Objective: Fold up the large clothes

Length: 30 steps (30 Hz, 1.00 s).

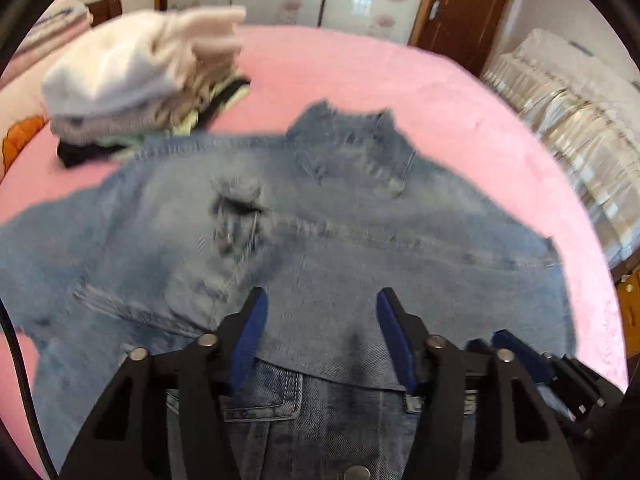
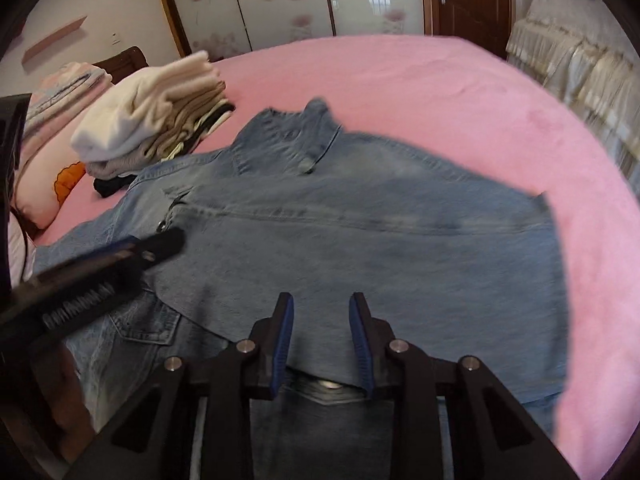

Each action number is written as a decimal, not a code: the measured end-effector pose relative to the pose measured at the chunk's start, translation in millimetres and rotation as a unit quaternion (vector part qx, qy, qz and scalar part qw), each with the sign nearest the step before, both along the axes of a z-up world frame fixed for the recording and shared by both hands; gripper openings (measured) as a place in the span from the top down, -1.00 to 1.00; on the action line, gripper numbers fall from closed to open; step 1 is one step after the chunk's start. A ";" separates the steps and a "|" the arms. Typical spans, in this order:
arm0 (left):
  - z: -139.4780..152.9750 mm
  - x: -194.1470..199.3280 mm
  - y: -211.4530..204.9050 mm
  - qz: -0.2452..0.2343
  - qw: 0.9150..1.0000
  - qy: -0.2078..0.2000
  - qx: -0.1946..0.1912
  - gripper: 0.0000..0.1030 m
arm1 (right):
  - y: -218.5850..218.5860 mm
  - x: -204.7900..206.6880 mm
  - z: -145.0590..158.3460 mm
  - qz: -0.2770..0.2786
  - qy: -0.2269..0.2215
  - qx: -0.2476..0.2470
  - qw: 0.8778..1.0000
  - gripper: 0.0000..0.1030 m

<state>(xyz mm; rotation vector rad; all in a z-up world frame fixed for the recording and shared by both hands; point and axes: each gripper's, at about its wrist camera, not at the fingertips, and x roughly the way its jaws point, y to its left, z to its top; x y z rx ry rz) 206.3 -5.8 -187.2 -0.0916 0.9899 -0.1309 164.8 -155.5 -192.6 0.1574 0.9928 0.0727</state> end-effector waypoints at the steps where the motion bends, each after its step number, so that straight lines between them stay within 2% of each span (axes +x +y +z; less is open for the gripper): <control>1: -9.1 1.1 -0.6 0.004 1.000 0.007 0.009 0.02 | 1.5 4.1 -10.2 -0.003 0.014 -0.005 1.000 0.48; 2: -16.2 2.8 0.5 0.012 1.000 0.015 0.023 0.05 | -1.6 6.3 -19.6 -0.012 0.025 -0.018 0.999 0.65; 3: -22.3 5.9 5.5 0.021 0.999 0.020 0.037 0.19 | -9.1 6.0 -25.2 -0.019 0.028 -0.023 0.999 0.93; 4: -25.6 7.8 11.5 0.024 0.999 0.025 0.036 0.31 | -20.7 5.9 -26.7 -0.023 0.027 -0.021 0.999 1.00; 8: -26.0 9.2 38.0 0.012 1.000 0.026 0.008 0.57 | -79.7 -16.9 -21.2 -0.083 0.021 -0.099 0.991 1.00; 9: -25.3 8.9 43.0 0.005 1.000 0.027 0.001 0.64 | -95.7 -22.6 -22.0 -0.094 0.026 -0.106 0.990 1.00; 11: -24.2 6.6 48.9 0.001 1.000 0.029 -0.011 0.67 | -130.7 -34.8 -25.4 -0.126 0.039 -0.110 0.985 1.00; 13: -26.2 7.5 50.8 0.000 1.000 0.028 -0.013 0.68 | -150.1 -43.1 -25.2 -0.129 0.038 -0.072 0.988 1.00; 17: -31.6 10.1 45.8 0.004 0.999 0.031 -0.002 0.68 | -139.0 -38.4 -29.7 -0.129 0.045 -0.100 0.986 1.00; 20: -32.8 12.5 41.6 -0.005 1.000 0.030 0.007 0.63 | -140.5 -35.1 -36.6 -0.141 0.051 -0.098 0.984 1.00; 23: -29.1 13.0 37.1 -0.024 0.999 0.034 0.006 0.36 | -141.8 -32.4 -36.4 -0.145 0.054 -0.092 0.984 0.99; 25: -21.7 10.7 34.4 -0.033 0.999 0.037 -0.005 -0.05 | -143.8 -34.7 -29.8 -0.147 0.057 -0.084 0.984 0.95; 26: -14.0 7.9 32.1 -0.037 0.999 0.036 -0.009 -0.15 | -146.7 -37.3 -25.7 -0.148 0.059 -0.079 0.984 0.95; 28: 3.1 0.9 28.1 -0.026 0.999 0.023 0.014 -0.58 | -147.5 -45.4 -11.4 -0.148 0.058 -0.058 0.986 0.95; 30: 23.8 -10.0 26.0 -0.026 0.999 -0.004 0.024 -0.61 | -141.3 -53.2 5.9 -0.147 0.045 -0.050 0.987 0.95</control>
